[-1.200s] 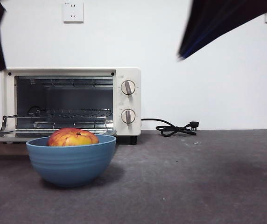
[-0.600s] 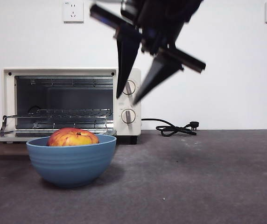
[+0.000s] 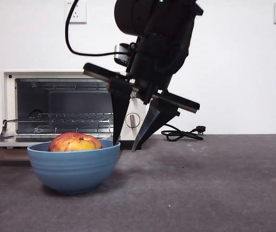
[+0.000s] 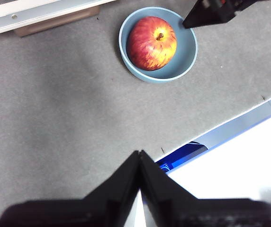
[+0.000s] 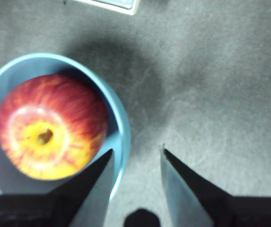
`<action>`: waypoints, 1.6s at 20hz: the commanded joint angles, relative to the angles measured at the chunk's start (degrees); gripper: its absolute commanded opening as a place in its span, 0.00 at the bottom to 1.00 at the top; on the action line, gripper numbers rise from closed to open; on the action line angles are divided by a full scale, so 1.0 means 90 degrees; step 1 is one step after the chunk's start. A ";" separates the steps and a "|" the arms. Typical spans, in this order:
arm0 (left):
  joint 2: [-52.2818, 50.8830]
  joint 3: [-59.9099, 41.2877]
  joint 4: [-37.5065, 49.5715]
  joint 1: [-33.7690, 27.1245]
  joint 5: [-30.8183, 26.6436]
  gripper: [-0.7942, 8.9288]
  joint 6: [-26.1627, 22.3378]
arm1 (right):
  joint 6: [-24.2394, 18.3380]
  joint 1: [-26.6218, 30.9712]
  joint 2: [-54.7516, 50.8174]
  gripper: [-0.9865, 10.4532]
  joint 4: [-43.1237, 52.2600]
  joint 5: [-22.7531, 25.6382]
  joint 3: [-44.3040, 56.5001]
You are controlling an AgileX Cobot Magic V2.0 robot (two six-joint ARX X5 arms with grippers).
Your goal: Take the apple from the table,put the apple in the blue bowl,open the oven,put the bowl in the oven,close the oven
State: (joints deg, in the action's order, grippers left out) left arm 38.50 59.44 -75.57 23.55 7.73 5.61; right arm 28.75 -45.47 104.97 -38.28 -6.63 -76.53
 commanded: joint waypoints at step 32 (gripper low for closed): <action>-0.0095 -0.0053 0.0041 0.0015 -0.0029 0.08 0.0056 | 0.0097 -0.0493 0.0512 0.08 0.0177 0.0894 -0.1887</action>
State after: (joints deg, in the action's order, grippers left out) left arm 37.87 59.44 -75.53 23.55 7.62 5.65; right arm 29.36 -50.24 108.64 -37.32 0.93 -92.64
